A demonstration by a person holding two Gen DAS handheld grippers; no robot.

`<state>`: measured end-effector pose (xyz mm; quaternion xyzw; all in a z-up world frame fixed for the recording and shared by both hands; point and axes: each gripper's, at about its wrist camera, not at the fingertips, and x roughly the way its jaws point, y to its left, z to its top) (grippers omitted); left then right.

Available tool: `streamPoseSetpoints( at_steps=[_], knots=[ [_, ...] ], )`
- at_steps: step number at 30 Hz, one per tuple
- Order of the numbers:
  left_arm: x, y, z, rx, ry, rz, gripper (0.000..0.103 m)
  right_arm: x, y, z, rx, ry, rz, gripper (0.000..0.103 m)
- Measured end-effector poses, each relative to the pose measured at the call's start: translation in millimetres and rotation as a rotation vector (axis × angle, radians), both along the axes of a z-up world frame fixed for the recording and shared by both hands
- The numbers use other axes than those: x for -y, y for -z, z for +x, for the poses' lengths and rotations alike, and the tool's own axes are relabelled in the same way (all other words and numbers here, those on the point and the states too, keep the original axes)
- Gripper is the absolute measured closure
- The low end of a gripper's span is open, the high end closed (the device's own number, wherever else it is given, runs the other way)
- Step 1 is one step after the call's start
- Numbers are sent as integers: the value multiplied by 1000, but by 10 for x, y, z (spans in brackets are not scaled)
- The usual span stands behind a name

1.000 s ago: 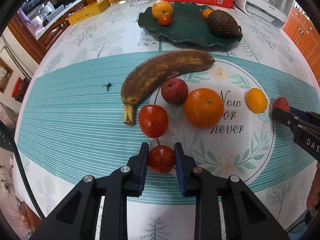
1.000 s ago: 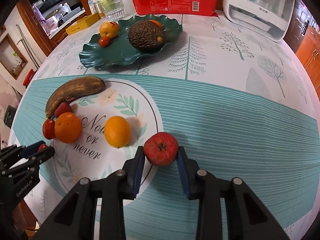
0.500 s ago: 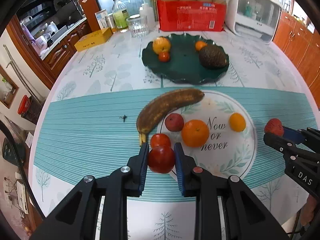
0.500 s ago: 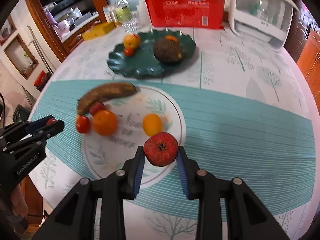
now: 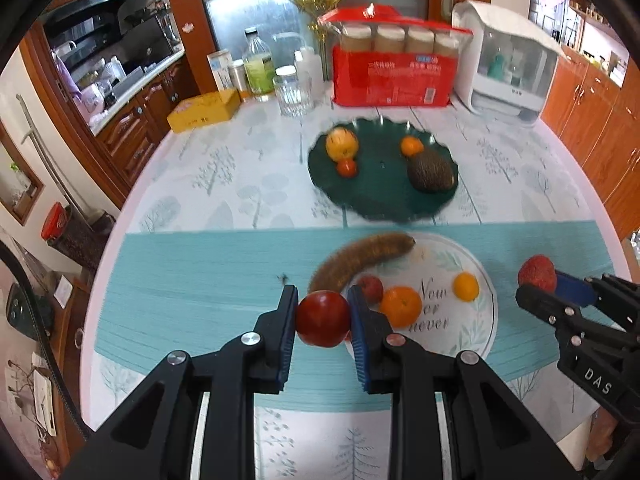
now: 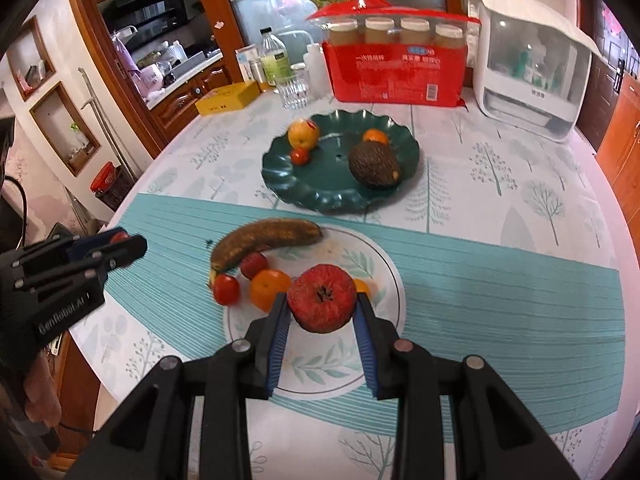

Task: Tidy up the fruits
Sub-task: 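Carry tomato and apple onto the green plate and open both tools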

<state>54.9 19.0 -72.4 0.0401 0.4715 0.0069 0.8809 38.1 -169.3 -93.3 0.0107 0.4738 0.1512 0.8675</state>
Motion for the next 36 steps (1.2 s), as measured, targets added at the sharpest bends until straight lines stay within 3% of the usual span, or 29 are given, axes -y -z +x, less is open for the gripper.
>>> streamPoseSetpoints(
  at_steps=[8,16,22,27,36],
  knots=[
    [-223,-674,421,94,26,40,80,-101,-586,265,95,-9,-30,71],
    [-227,-1321,1060,150,97,36,79,-178,-1482,834,254,44,-41,71],
    [-72,-1487,1451,175,150,38,79,-239,-1866,1203,337,102,-47,71],
    [-23,-1306,1800,126,168,-14,79,-271,-1779,1473,316,136,-38,71],
    [114,-599,2223,-3,205,-60,79,-347,-1080,1886,172,169,-56,71]
  ],
)
